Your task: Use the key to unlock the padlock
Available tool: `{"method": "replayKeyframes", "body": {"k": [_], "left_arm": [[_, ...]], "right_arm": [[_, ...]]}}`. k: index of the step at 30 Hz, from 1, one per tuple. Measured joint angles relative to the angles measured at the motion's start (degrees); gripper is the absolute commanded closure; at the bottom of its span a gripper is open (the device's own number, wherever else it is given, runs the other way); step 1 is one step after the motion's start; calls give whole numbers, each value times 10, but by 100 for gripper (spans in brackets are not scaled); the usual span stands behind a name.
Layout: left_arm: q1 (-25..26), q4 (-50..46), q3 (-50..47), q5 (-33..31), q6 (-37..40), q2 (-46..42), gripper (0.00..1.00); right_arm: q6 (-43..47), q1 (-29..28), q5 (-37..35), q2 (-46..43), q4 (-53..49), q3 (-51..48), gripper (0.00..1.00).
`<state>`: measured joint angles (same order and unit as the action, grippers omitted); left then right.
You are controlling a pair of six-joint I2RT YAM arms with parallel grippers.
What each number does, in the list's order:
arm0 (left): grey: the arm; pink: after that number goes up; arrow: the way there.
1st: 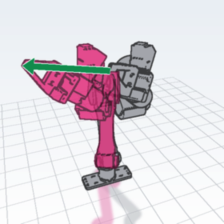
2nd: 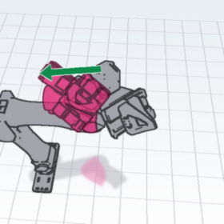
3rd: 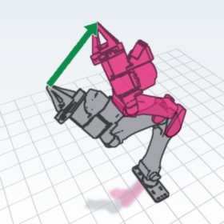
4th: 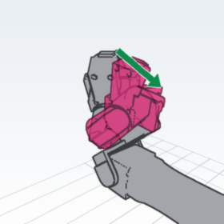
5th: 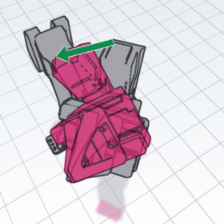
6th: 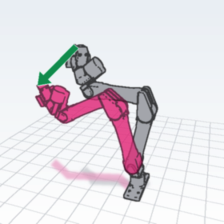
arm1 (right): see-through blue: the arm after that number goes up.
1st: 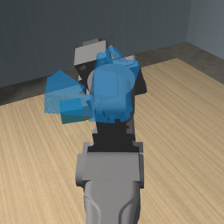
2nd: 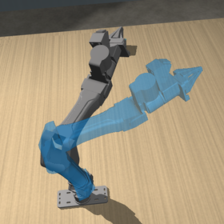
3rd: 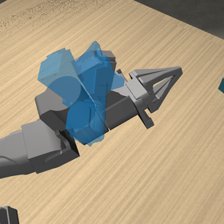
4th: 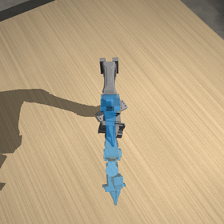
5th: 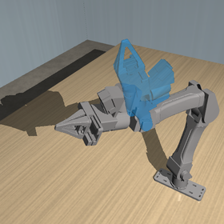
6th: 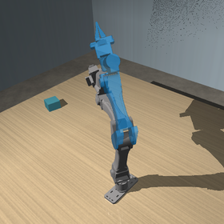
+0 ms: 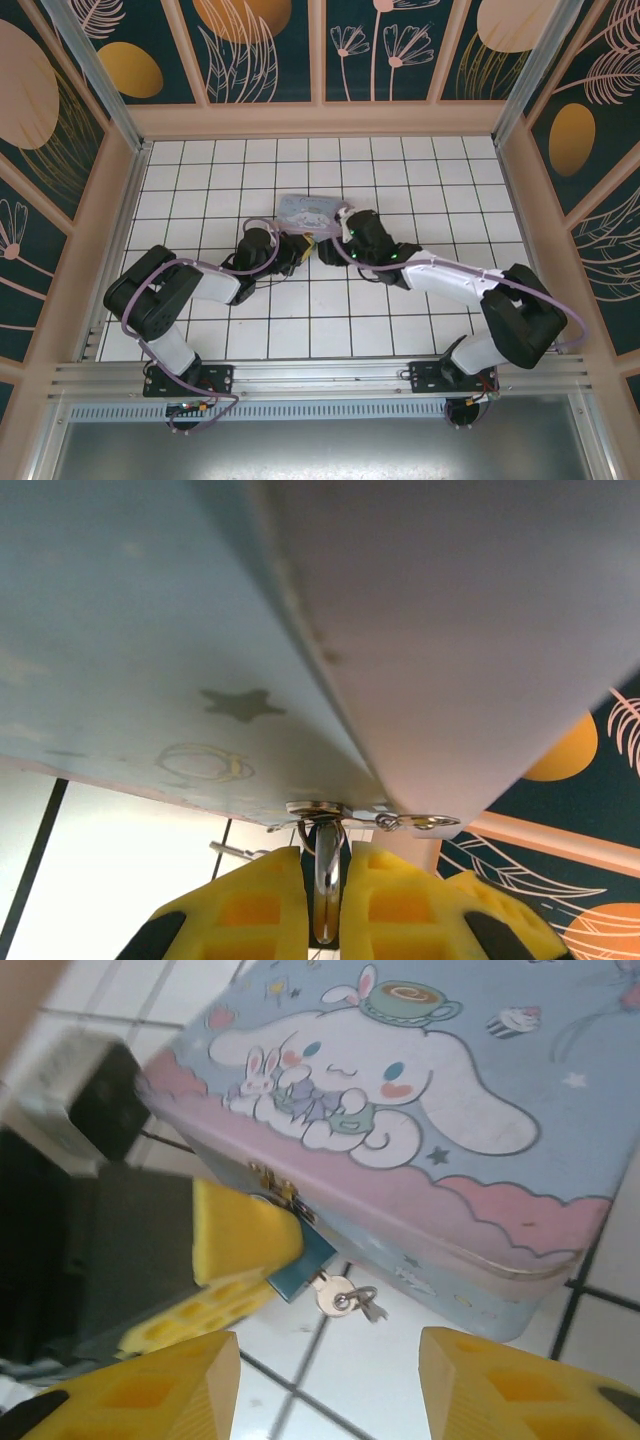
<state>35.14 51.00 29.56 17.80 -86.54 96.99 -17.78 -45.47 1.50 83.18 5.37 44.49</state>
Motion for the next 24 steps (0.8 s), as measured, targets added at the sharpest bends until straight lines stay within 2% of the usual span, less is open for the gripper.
{"method": "replayKeyframes", "body": {"k": [5, 10, 24], "left_arm": [[0, -8, 5, 4, 6, 0, 100], [0, -18, 5, 10, 9, 0, 100], [0, -25, 13, 13, 11, 0, 100]], "right_arm": [[89, -47, -118, 4, 37, -57, 51], [140, -71, -183, 7, 82, -99, 51], [192, -92, -229, 73, 155, -92, 49]]}}
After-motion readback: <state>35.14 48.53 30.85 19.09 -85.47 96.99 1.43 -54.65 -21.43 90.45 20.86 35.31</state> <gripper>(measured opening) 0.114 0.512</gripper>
